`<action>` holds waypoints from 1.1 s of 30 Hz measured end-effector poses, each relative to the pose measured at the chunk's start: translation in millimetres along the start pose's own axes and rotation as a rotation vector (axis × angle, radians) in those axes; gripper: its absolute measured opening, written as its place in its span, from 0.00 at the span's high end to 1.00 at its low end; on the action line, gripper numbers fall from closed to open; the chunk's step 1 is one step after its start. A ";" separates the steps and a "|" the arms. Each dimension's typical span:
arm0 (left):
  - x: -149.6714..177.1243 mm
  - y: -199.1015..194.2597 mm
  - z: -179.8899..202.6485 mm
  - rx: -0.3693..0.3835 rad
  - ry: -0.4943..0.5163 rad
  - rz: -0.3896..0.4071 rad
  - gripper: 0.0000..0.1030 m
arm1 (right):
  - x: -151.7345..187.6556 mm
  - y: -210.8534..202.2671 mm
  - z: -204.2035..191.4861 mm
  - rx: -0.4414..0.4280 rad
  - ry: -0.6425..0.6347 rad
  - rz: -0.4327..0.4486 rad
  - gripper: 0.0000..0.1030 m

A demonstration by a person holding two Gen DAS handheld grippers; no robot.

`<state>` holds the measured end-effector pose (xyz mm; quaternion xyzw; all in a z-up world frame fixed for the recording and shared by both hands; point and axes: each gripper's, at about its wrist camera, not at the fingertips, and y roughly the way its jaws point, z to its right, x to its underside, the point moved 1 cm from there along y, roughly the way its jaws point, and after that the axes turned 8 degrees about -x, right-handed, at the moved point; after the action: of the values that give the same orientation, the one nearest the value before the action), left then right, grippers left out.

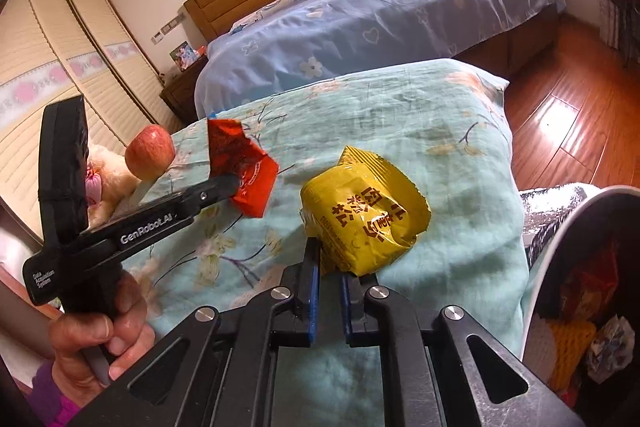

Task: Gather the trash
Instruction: 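Grasp the red snack wrapper with the left gripper while the right grasps the yellow wrapper, then carry the red and yellow wrappers over the bin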

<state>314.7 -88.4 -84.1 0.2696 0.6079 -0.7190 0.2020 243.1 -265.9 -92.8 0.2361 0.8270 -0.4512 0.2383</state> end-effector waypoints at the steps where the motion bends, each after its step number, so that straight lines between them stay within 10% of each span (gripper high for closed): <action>1: 5.6 -4.0 -1.1 -0.002 -0.011 -0.003 0.78 | 2.5 -1.7 -2.1 0.001 -0.005 0.002 0.92; 33: 101.3 -109.6 49.3 0.064 0.049 0.002 0.83 | 69.6 -108.3 -20.6 0.003 -0.017 0.083 0.98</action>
<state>161.7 -113.4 -58.7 0.2939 0.5889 -0.7312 0.1792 119.9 -288.2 -56.6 0.2667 0.8137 -0.4443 0.2633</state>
